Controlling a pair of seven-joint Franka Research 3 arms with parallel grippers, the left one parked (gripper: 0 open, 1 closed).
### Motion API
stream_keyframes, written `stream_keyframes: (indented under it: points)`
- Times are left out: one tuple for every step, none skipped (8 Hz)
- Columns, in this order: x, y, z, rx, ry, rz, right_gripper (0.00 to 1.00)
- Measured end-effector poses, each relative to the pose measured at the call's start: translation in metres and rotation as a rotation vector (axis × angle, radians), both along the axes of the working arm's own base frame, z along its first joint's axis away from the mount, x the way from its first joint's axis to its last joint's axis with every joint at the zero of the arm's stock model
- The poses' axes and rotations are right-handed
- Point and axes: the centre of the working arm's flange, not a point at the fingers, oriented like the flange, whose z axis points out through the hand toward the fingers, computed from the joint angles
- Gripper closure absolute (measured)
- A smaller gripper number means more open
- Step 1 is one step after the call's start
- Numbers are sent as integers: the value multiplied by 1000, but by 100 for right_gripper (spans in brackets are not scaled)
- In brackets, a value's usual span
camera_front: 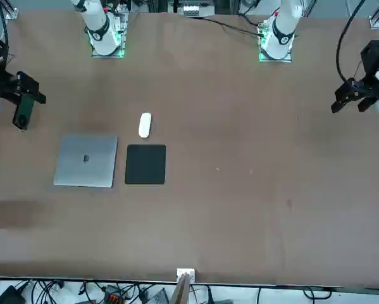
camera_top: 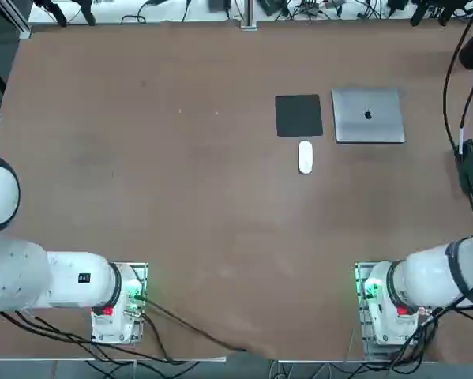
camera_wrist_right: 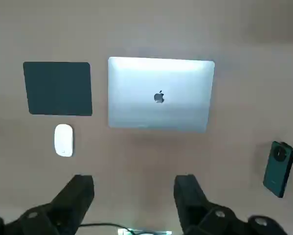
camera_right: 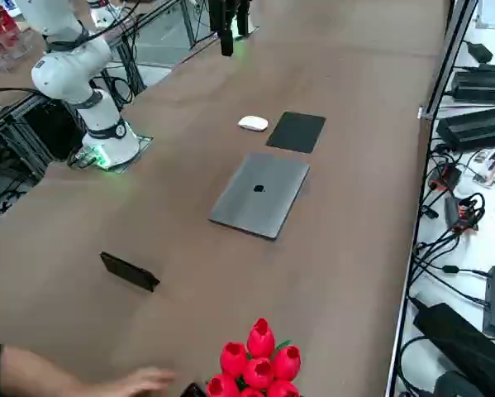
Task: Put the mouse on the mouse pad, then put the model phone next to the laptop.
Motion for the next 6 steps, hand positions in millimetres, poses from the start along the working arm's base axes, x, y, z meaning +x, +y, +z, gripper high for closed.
stream_keyframes:
  points:
    - [0, 0, 0, 0, -1, 0, 0]
    - [0, 0, 0, 0, -1, 0, 0]
    - [0, 0, 0, 0, -1, 0, 0]
    - [0, 0, 0, 0, -1, 0, 0]
    - [0, 0, 0, 0, -2, 0, 0]
    - [0, 0, 0, 0, -2, 0, 0]
